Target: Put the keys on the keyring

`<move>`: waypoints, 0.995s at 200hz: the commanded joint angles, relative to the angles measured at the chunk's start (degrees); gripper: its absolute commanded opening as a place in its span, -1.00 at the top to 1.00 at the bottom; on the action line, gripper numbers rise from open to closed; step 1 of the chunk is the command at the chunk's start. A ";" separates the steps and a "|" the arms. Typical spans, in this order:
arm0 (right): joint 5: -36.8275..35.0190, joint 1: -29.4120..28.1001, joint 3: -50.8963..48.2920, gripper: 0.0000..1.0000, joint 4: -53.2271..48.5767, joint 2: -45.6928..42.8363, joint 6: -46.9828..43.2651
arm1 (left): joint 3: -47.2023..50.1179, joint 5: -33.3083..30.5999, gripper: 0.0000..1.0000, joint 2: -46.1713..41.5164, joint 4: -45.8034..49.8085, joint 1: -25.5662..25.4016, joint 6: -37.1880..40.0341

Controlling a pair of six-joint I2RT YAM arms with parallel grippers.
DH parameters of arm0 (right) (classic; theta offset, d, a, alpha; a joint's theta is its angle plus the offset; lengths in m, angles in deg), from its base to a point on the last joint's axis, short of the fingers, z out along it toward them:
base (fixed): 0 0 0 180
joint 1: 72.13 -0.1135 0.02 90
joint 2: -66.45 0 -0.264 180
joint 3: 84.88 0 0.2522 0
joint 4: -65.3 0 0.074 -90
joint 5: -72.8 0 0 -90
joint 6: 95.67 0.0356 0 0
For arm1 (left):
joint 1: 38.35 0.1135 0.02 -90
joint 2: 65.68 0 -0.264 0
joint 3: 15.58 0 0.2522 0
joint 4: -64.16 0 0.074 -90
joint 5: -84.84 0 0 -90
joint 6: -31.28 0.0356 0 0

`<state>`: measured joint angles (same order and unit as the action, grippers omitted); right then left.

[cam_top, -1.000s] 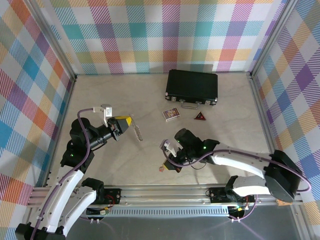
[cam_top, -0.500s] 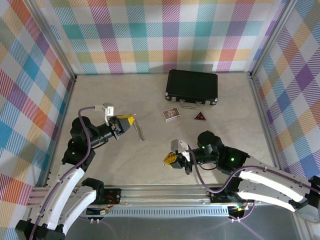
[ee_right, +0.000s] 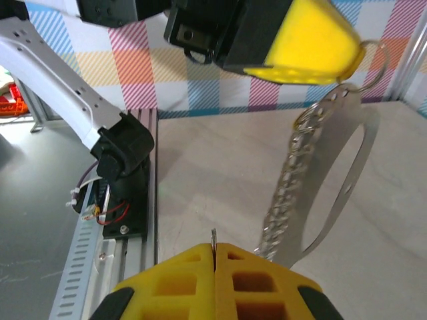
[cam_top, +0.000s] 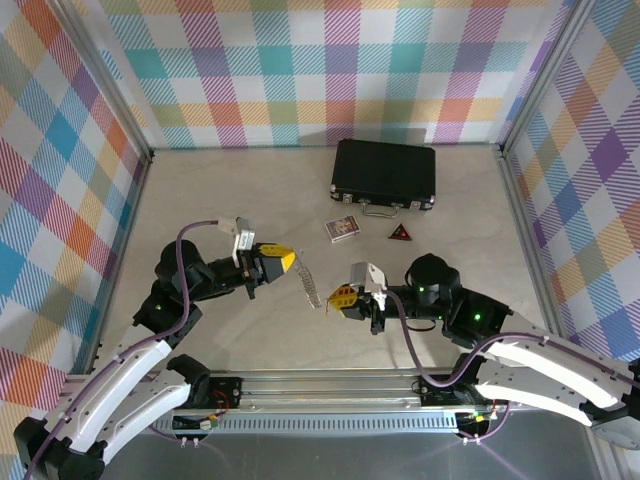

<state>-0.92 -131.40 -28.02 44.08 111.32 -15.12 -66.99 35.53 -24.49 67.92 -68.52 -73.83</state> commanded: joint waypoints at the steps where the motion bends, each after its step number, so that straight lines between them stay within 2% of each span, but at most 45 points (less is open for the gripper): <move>1: 0.08 0.11 2.87 1.00 -2.92 -1.63 0.02 | -1.57 4.07 1.00 0.04 -6.80 -1.00 2.11; 22: -0.89 0.12 4.67 1.00 -4.77 -2.83 -0.39 | -1.27 4.36 1.00 -1.34 -5.97 -2.34 3.61; 51: -2.87 0.12 9.36 1.00 -9.91 -1.29 -2.16 | -4.01 -2.29 1.00 -4.47 6.94 -7.43 13.78; 79: -1.38 0.12 9.14 1.00 -8.64 -1.06 -4.47 | -5.31 -7.05 1.00 -5.53 12.13 -12.39 19.41; 136: 2.86 0.19 5.41 1.00 -0.08 -1.66 -5.10 | -4.54 -6.62 1.00 -4.72 10.47 -16.08 20.48; 199: 4.12 0.15 2.98 1.00 8.03 1.93 -1.48 | -3.62 -6.97 1.00 -5.20 9.91 -16.42 20.52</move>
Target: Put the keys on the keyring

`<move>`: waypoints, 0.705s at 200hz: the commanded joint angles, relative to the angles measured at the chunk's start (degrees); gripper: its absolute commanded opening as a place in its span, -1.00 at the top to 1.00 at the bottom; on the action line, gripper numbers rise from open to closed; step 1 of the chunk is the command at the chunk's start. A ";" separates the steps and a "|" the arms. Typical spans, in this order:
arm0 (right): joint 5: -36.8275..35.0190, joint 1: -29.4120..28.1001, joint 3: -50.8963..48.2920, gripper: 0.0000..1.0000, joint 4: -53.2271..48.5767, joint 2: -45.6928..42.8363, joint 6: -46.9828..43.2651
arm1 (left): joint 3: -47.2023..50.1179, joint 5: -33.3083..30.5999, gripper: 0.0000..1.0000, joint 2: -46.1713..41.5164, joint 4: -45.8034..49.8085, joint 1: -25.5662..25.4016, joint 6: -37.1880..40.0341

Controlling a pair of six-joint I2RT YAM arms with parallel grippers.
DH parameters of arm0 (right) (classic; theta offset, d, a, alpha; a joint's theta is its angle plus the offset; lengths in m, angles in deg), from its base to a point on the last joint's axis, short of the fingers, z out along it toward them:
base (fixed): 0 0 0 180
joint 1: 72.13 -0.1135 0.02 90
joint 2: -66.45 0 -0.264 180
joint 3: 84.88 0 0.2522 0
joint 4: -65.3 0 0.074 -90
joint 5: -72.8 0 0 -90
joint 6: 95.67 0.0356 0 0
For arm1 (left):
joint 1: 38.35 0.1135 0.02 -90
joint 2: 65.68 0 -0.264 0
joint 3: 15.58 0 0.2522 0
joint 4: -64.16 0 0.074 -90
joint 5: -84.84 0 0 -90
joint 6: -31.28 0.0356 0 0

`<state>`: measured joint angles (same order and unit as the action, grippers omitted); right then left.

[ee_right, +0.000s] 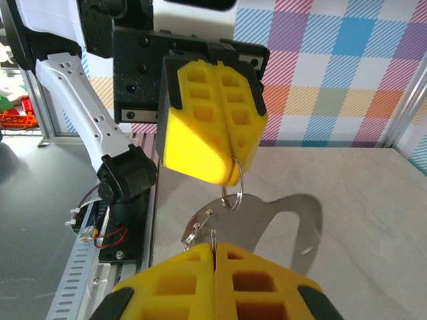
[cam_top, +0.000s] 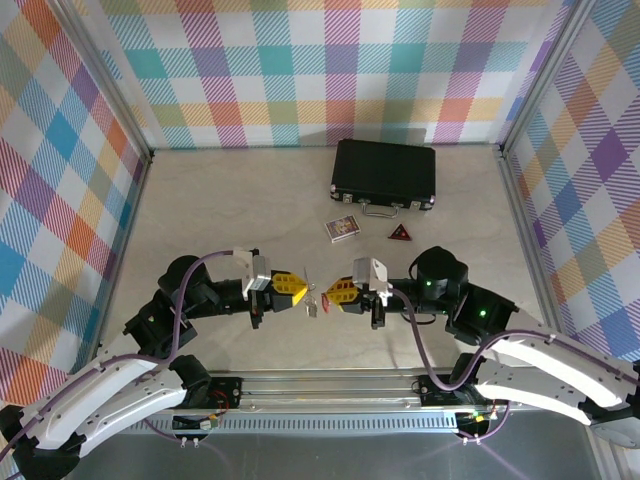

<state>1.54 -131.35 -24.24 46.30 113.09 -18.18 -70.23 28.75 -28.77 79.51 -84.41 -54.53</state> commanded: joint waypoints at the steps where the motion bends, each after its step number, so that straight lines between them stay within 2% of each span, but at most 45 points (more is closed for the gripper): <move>1: 1.65 0.13 -0.81 1.00 5.83 0.15 1.64 | -0.41 -0.22 1.00 -0.94 -1.72 -0.57 1.24; 58: 0.93 0.07 -1.13 1.00 7.43 0.35 3.44 | 0.43 -2.72 1.00 -1.92 -2.25 -0.82 1.36; 141: -1.15 0.08 -0.71 1.00 8.81 2.22 3.44 | 1.11 -2.81 1.00 -1.50 -3.43 -1.10 0.82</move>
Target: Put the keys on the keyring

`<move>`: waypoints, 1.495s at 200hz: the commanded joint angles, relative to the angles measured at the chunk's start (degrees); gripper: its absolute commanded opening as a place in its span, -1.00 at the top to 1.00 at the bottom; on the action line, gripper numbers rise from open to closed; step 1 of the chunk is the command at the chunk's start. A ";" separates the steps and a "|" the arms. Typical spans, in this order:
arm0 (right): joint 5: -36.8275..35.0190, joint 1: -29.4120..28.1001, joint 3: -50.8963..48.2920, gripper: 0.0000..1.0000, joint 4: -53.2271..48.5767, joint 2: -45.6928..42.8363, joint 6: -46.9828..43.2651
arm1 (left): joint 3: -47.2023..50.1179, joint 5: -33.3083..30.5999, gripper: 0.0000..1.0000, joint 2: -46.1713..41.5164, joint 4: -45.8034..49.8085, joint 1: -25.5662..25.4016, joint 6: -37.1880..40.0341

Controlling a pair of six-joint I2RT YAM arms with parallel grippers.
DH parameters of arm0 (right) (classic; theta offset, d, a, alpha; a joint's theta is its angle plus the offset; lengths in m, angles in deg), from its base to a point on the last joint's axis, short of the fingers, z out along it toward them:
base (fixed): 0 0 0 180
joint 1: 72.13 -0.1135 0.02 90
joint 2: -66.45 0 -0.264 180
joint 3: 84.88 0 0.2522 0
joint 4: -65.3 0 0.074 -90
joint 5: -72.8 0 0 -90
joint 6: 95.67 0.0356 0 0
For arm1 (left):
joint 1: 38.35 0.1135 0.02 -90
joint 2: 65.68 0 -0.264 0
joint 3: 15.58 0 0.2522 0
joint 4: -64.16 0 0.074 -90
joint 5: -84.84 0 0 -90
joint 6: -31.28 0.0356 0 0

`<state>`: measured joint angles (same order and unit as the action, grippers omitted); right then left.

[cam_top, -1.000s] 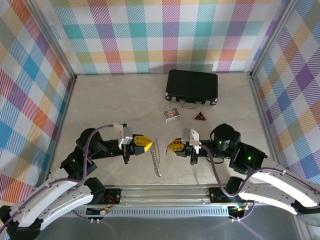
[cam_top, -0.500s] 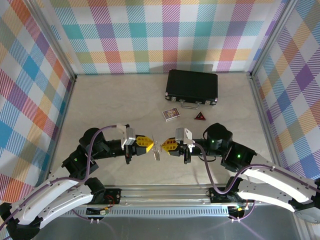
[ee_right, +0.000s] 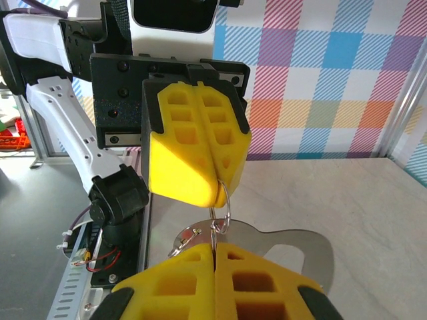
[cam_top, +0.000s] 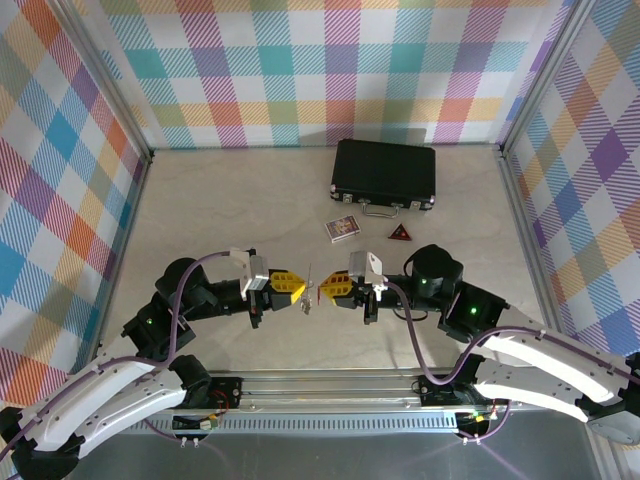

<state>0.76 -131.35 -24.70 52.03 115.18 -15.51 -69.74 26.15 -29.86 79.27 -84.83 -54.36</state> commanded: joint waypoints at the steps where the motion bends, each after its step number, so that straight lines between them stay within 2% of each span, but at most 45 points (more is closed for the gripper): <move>1: -0.37 0.12 -0.26 1.00 3.10 0.09 0.79 | 0.65 -0.25 1.00 -0.40 -3.19 -0.70 0.69; 108: -2.31 0.10 -1.89 1.00 4.35 -1.08 0.97 | 0.56 -0.27 1.00 -0.46 -2.84 -0.70 0.50; 299: -0.51 0.04 -0.64 1.00 4.48 -0.34 2.90 | 0.59 -0.71 1.00 -0.48 -2.88 -0.74 0.39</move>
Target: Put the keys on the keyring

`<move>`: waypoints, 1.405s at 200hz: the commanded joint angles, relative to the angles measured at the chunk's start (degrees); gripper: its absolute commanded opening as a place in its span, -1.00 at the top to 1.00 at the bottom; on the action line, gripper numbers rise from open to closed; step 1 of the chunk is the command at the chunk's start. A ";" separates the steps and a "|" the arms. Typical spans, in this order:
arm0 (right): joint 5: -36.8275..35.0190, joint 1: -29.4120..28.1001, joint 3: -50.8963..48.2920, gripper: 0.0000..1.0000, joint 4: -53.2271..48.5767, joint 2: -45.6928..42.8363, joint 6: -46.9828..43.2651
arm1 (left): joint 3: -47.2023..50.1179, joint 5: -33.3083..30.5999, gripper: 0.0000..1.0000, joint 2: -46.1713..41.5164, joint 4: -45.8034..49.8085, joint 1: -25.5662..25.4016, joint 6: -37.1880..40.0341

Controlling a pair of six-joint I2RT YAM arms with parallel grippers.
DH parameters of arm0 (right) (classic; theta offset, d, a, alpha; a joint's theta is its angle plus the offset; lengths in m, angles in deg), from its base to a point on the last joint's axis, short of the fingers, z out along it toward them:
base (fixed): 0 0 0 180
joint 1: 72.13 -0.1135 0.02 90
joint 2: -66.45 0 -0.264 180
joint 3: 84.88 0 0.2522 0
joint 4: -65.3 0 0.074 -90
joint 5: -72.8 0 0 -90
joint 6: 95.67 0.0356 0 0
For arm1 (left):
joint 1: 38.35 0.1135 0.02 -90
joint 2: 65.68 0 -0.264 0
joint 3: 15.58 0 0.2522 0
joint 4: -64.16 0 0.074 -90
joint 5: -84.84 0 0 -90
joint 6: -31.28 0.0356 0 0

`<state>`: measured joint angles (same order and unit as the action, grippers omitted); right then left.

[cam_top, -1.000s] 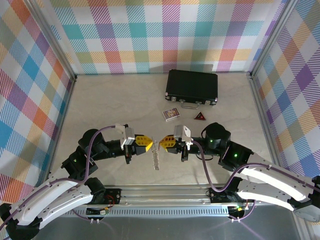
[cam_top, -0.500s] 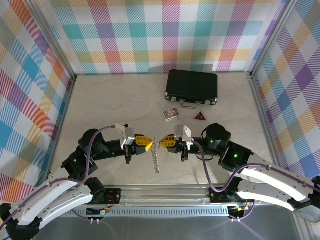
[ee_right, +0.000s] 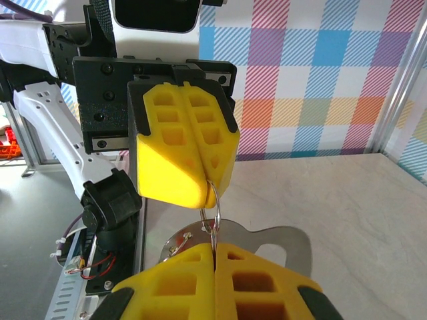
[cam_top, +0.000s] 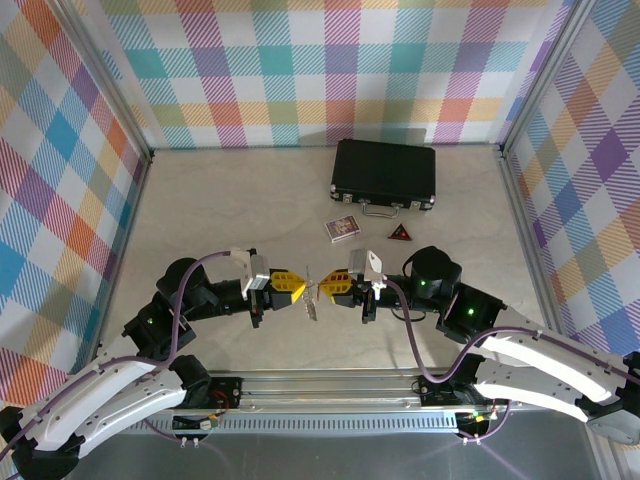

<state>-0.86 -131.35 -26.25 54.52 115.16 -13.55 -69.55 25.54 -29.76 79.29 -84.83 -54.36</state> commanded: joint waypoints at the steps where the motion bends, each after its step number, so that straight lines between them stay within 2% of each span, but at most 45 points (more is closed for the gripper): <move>1: 1.13 0.10 0.92 1.00 2.01 -0.30 0.94 | 0.39 -0.10 1.00 -0.59 -2.88 -0.73 0.39; 281: 0.80 0.04 0.84 1.00 3.85 -0.34 1.53 | 0.35 -0.03 1.00 -1.02 -2.25 -0.74 0.33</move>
<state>-0.27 -131.35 -26.23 55.62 115.80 -12.30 -69.55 25.32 -30.08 79.31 -84.83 -54.38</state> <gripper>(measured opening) 0.041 0.059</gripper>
